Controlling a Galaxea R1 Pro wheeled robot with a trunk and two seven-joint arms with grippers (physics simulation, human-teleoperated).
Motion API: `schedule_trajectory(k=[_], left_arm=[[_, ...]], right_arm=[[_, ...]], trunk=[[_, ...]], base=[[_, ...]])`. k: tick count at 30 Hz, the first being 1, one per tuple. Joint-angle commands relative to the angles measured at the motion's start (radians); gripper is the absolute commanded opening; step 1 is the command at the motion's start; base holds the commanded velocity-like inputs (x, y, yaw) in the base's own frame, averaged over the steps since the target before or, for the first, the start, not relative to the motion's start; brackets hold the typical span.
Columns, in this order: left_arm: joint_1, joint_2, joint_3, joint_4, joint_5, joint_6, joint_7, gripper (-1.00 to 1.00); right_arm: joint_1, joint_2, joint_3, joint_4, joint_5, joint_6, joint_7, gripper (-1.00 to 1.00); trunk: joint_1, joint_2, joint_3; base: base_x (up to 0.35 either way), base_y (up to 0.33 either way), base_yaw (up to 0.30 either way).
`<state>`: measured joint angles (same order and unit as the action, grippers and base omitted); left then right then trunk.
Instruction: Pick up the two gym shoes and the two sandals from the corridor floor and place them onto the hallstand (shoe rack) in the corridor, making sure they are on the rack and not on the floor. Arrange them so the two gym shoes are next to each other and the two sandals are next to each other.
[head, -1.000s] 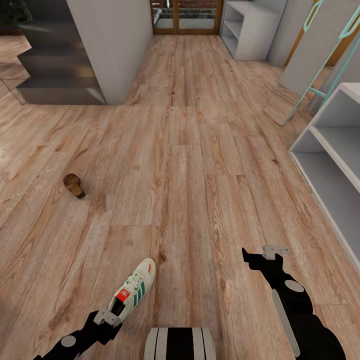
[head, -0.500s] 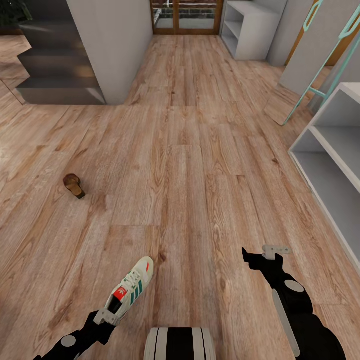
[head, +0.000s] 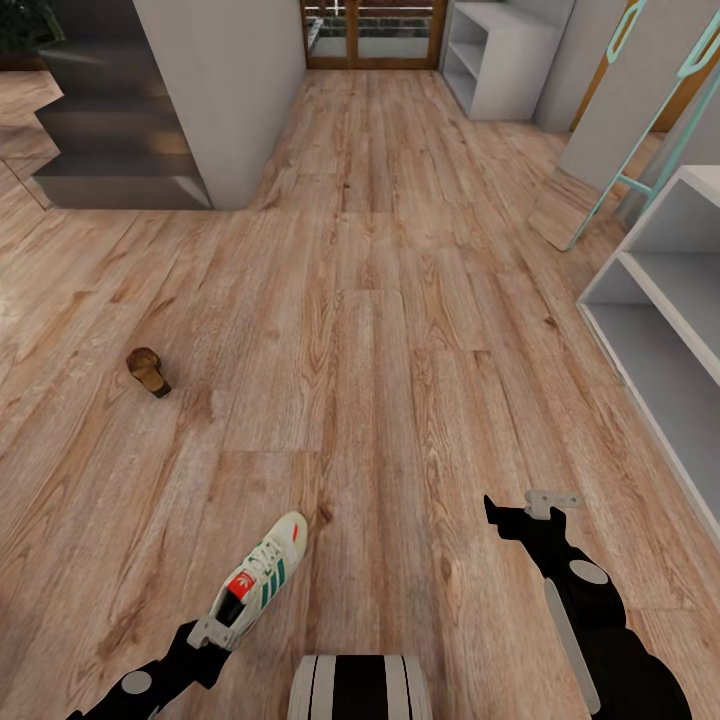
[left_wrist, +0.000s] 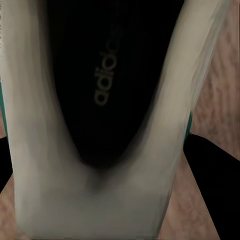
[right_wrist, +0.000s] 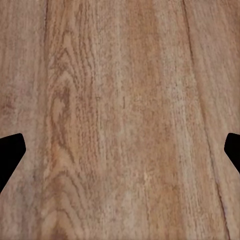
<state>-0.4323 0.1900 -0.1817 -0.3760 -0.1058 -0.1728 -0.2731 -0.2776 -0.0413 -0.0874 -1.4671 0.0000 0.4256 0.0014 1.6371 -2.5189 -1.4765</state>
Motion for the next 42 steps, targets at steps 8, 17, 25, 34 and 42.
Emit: schedule_trajectory(k=[8, 17, 25, 34, 42], left_arm=[[0.0, 0.002, 0.003, -0.001, -0.011, -0.042, 0.0, -1.0], [0.0, 0.002, 0.004, -0.001, -0.01, -0.042, 0.0, -1.0], [0.0, 0.001, 0.066, -0.001, -0.009, -0.043, 0.001, -1.0], [0.001, 0.001, 0.19, -0.001, -0.002, -0.044, 0.002, -1.0], [0.018, 0.003, 0.353, 0.011, 0.002, -0.079, 0.001, -1.0]], right_arm=[[0.0, 0.0, 0.0, -0.001, 0.0, 0.006, 0.0, 1.0], [0.0, -0.002, 0.001, 0.0, 0.003, 0.007, 0.001, 1.0], [0.0, -0.004, 0.001, 0.004, 0.007, 0.007, 0.002, 1.0], [0.0, -0.002, 0.001, 0.012, 0.003, 0.007, 0.001, 1.0], [0.0, -0.004, 0.001, -0.001, 0.041, 0.005, -0.004, 1.0]], trunk=[[-0.001, 0.0, 0.003], [-0.005, 0.002, 0.038], [-0.008, 0.004, 0.069], [-0.012, 0.006, 0.104], [-0.016, 0.008, 0.136]], base=[[0.0, 0.0, 0.0], [0.0, 0.0, 0.0], [0.0, 0.0, 0.0], [0.0, 0.0, 0.0], [0.0, 0.0, 0.0]])
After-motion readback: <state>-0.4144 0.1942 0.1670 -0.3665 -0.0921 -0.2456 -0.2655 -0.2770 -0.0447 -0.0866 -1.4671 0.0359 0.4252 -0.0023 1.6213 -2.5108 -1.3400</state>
